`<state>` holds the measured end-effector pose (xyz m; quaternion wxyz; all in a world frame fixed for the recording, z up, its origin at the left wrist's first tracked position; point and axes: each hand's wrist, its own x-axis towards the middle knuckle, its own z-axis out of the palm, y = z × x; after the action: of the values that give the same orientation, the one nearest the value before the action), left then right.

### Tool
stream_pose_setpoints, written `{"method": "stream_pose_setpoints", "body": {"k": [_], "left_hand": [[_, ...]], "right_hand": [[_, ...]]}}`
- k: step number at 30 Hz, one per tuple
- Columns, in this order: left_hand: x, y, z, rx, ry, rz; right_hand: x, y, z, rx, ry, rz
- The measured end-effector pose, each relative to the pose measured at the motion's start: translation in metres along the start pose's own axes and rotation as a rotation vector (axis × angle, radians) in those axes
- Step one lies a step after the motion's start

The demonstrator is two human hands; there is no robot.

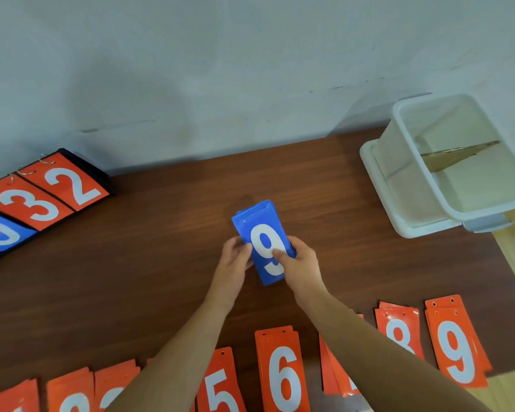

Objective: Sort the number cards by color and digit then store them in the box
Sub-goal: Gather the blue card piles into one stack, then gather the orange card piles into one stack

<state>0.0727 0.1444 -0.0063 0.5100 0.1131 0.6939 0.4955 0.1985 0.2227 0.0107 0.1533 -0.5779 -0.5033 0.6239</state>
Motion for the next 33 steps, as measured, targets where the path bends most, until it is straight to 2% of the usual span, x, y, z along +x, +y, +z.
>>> {"method": "stream_pose_setpoints", "body": {"k": [1,3,9,14,16,19,22,27,33], "left_hand": [[0.004,0.001,0.004,0.045,0.001,0.014],[0.013,0.004,0.010,0.206,0.054,0.062],[0.027,-0.007,0.014,0.682,0.163,0.128],[0.024,-0.015,0.016,0.920,0.253,0.192],[0.022,-0.014,0.015,0.910,0.242,0.176],[0.016,-0.009,0.003,0.841,0.225,0.142],[0.000,0.002,-0.027,0.782,0.235,0.182],[-0.046,0.019,-0.115,0.716,0.303,0.196],[-0.118,0.012,-0.241,0.677,0.423,0.195]], "right_hand": [[0.001,-0.002,0.002,0.034,0.020,0.027],[0.003,-0.002,0.003,-0.066,0.060,0.010],[0.012,0.016,0.011,-0.662,0.096,-0.051],[0.011,0.036,0.020,-0.936,0.170,-0.203],[0.010,0.038,0.021,-1.010,0.223,-0.243],[0.005,0.032,0.022,-0.982,0.290,-0.229],[-0.006,0.021,0.024,-0.867,0.319,-0.327],[-0.043,-0.010,0.059,-0.713,0.160,-0.368],[-0.112,-0.024,0.140,-0.748,0.008,-0.433]]}}
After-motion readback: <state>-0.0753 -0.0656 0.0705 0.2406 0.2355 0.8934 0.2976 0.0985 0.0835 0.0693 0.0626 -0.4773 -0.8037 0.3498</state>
